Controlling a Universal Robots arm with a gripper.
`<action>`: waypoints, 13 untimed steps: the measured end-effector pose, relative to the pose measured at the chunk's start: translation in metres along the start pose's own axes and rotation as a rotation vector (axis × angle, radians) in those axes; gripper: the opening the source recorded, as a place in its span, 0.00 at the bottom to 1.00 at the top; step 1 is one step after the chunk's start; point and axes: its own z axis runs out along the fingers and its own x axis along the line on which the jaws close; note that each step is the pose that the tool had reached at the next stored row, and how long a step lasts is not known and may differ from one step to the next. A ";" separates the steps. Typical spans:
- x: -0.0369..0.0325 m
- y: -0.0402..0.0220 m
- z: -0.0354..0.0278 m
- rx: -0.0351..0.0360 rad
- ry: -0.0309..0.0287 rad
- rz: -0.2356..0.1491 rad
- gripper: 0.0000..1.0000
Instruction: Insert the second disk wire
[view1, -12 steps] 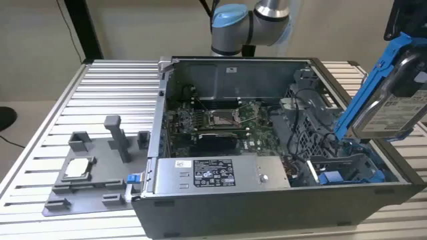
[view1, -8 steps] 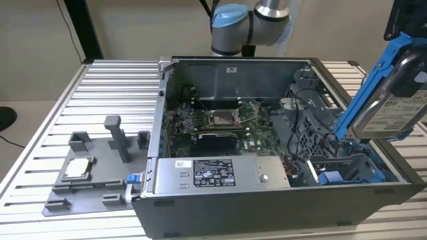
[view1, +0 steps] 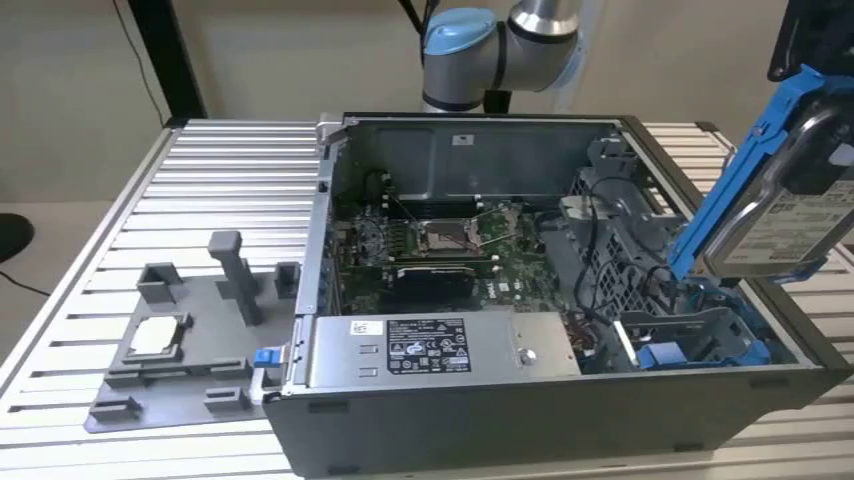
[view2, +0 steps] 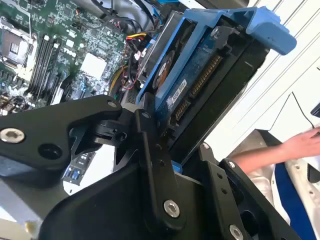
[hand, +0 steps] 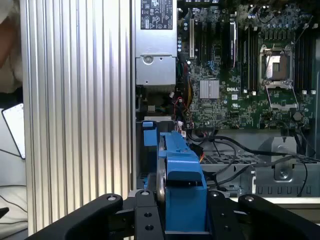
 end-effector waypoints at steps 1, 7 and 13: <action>0.0002 0.0000 0.0005 0.0000 -0.0001 0.000 0.00; 0.0008 -0.0004 0.0095 -0.0001 -0.0002 0.000 0.00; 0.0021 0.0026 0.0206 -0.0002 0.0000 0.000 0.00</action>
